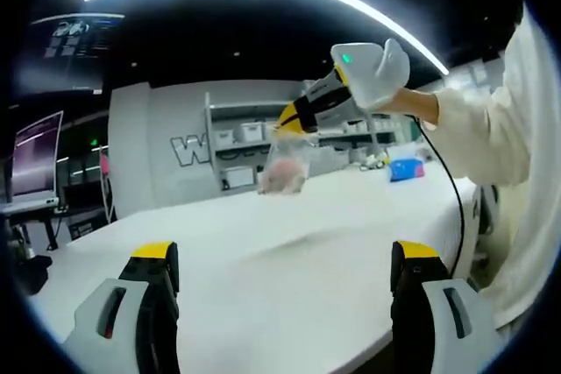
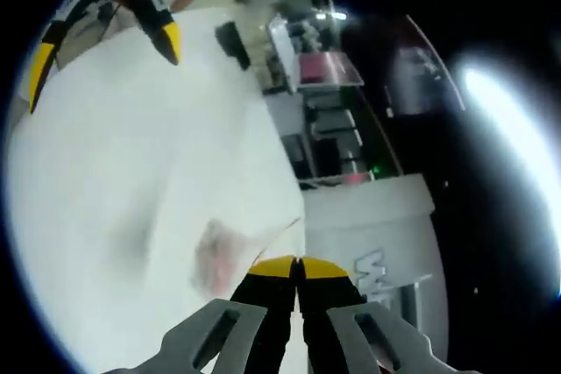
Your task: Open the resealable bag by pulling the two sides of the seal apart until the entire bag opening is separated and visibly accessible.
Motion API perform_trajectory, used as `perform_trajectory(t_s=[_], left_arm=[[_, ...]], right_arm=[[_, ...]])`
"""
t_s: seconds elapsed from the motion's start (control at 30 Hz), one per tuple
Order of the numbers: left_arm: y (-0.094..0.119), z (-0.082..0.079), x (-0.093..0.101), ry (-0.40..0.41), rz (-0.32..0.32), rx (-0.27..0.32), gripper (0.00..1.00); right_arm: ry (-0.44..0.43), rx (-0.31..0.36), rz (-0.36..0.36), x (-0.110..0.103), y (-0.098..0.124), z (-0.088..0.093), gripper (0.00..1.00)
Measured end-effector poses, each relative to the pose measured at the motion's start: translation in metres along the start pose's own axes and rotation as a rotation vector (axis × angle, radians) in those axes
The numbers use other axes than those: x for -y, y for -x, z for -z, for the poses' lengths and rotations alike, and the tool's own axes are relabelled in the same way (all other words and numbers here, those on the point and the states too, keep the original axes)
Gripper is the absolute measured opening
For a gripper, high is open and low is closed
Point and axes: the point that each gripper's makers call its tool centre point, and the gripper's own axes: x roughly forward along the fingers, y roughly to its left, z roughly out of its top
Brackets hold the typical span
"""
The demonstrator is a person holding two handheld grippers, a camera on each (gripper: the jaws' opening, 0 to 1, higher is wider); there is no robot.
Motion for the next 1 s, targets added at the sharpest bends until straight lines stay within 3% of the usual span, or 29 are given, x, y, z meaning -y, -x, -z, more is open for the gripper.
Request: perform_trajectory(t_s=[0.57, 1.0], left_arm=[[-0.001, 0.004, -0.001, 0.002, 0.001, -0.01, 1.0], [0.001, 0.004, -0.002, -0.001, -0.003, -0.013, 1.0]], right_arm=[[-0.092, -0.027, -0.018, 0.001, -0.018, 0.014, 0.0], [-0.238, -0.023, -0.036, 0.008, -0.037, 0.022, 0.0]])
